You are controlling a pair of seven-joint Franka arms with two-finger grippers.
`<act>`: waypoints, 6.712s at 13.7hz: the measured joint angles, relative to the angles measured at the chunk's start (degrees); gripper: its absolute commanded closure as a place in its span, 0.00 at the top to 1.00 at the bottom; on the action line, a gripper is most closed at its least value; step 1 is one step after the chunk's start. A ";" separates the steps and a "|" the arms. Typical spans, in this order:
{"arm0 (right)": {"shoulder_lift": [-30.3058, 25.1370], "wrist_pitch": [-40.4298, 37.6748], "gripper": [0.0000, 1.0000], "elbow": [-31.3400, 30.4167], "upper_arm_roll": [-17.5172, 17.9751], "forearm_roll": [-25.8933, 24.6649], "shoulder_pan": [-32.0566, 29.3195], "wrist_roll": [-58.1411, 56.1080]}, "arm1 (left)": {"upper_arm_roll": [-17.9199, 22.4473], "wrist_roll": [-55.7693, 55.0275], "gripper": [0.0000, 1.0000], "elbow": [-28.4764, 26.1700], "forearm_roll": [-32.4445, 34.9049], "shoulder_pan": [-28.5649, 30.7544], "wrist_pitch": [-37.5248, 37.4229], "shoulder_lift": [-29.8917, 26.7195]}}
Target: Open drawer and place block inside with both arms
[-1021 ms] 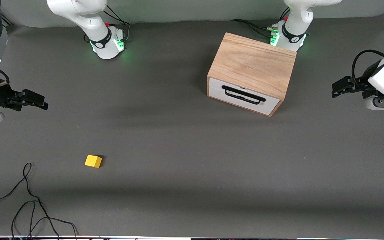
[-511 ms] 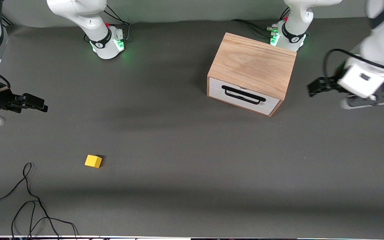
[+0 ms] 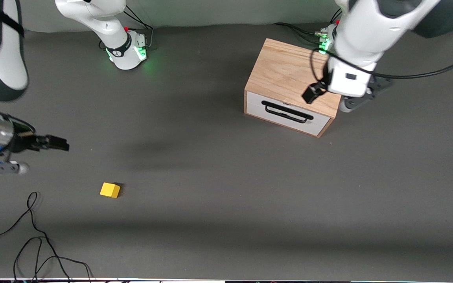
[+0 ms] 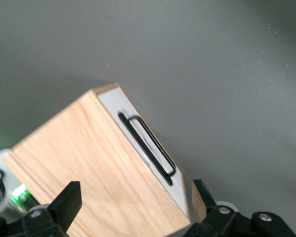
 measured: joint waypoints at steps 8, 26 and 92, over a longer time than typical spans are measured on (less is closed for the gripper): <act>11.77 17.70 1.00 -5.44 0.00 0.00 0.00 0.00 | -1.45 -21.12 1.00 -0.03 -0.24 -4.29 0.11 5.68; 22.95 37.65 1.00 -7.04 0.13 6.35 0.13 1.64 | -0.89 -36.56 1.00 -11.04 8.50 -5.43 18.87 18.70; 1.46 5.65 0.00 2.44 1.03 3.03 28.85 40.30 | -0.71 46.96 1.00 13.67 9.45 21.90 -10.29 12.55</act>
